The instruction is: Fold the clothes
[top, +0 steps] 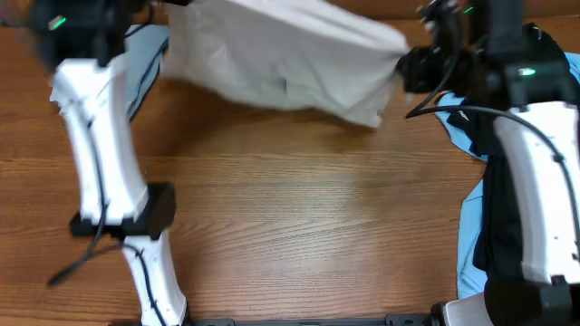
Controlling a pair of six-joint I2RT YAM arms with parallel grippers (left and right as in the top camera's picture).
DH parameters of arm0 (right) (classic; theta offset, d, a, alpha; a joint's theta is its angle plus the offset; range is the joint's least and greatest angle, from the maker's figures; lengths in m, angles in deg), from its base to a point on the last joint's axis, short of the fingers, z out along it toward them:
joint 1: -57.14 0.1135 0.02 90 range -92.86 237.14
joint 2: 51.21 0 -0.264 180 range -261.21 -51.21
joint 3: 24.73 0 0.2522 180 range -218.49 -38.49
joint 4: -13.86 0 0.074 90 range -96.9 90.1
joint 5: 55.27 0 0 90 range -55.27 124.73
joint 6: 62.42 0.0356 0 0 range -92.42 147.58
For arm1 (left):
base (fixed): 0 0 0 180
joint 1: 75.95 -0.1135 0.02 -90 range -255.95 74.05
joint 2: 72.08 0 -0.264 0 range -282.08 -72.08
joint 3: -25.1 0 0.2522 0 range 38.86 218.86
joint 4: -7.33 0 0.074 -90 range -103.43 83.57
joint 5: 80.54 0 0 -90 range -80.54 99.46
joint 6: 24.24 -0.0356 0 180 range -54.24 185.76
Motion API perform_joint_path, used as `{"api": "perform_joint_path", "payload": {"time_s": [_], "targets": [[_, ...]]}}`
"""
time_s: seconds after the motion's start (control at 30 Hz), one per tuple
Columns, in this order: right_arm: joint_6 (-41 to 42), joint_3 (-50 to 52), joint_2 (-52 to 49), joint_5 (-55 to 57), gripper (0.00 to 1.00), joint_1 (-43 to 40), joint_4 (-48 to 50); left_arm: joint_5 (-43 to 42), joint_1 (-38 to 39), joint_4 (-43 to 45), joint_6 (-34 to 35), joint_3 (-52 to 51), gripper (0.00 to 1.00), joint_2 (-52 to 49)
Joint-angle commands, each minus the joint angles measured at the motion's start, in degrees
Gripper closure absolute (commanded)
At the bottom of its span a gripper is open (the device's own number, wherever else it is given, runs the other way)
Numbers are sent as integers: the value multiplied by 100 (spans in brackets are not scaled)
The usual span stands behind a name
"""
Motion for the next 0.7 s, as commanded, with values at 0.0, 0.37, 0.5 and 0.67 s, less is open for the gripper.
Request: {"api": "perform_joint_path", "payload": {"time_s": [0.0,0.37,0.5,0.67], "targets": [[-131,-903,57,391,96,-520,-503,470,-225,92,90,173,96,708],[-136,-3838,267,393,96,-1482,-2426,487,-225,133,92,173,96,2312],[-282,-4175,450,413,96,-1655,-2586,507,-225,103,98,168,96,2409],[-321,-4113,450,525,96,-1668,-2588,542,-225,120,184,-42,96,2188]]}}
